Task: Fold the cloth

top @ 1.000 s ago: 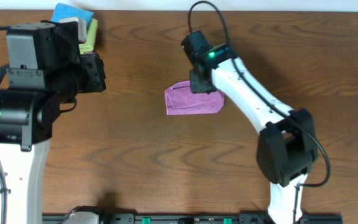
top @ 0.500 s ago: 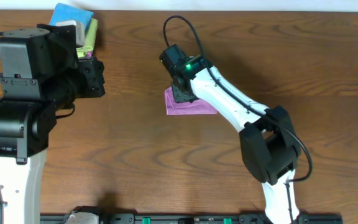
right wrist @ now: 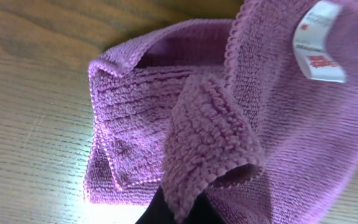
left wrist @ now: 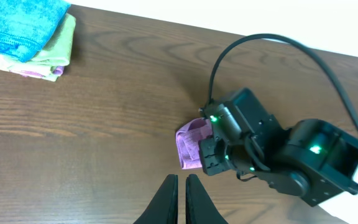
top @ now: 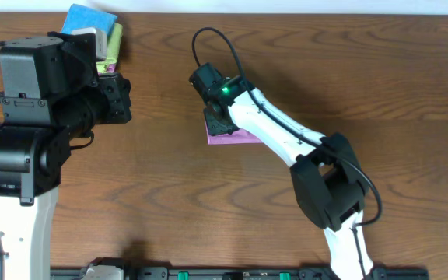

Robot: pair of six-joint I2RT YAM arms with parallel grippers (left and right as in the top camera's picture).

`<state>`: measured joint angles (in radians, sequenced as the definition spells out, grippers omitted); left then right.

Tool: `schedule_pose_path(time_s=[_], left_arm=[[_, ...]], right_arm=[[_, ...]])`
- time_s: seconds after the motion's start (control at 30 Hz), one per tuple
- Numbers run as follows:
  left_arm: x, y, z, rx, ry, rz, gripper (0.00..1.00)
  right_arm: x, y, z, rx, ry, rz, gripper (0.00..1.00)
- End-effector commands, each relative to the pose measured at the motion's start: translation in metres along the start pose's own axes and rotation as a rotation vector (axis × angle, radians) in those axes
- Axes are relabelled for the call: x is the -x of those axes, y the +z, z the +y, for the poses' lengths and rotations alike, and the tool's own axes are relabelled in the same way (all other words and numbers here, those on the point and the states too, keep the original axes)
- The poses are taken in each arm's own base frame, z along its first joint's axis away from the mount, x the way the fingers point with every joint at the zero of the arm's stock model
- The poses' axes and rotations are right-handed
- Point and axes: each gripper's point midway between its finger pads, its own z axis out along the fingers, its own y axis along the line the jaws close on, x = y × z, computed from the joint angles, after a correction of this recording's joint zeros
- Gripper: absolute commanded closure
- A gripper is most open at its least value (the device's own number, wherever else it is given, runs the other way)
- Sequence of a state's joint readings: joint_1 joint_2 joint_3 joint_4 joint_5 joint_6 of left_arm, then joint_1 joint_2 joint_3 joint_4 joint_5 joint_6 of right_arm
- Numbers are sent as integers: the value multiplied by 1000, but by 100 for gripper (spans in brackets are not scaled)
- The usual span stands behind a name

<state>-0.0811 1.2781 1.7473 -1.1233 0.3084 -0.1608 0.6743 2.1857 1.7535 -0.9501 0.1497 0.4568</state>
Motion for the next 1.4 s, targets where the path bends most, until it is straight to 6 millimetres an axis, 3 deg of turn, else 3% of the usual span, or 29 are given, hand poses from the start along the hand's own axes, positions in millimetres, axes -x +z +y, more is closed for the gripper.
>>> schedule_pose_path(time_s=[0.0, 0.3, 0.33, 0.37, 0.4, 0.5, 0.8, 1.0, 1.17, 1.27, 1.37], left_arm=[[1, -4, -2, -8, -11, -9, 93], [1, -4, -2, -8, -11, -8, 92], [1, -4, -2, -8, -11, -7, 92], [1, -4, -2, -7, -11, -7, 92], [1, -4, -2, -7, -11, -7, 92], [1, -4, -2, -7, -11, -7, 91], [2, -3, 4, 24, -12, -13, 90], [3, -3, 5, 30, -12, -15, 90], [7, -4, 17, 97, -12, -36, 87], [6, -3, 21, 112, -17, -34, 83], [1, 3, 30, 132, -37, -13, 78]], right_arm=[[-2, 4, 13, 24, 0, 5, 99], [-6, 2, 26, 55, -38, 10, 99], [-6, 2, 26, 55, -38, 10, 95], [-7, 2, 27, 60, -45, 12, 81], [-7, 2, 29, 69, -45, 15, 58], [-9, 0, 45, 162, -62, 34, 49], [-11, -13, 85, 428, -79, 81, 57], [-5, -20, 82, 438, -90, 66, 60], [17, -53, 69, 437, -126, -13, 60], [36, -77, 36, 358, -87, -76, 64], [39, -81, 3, 269, -44, -80, 72]])
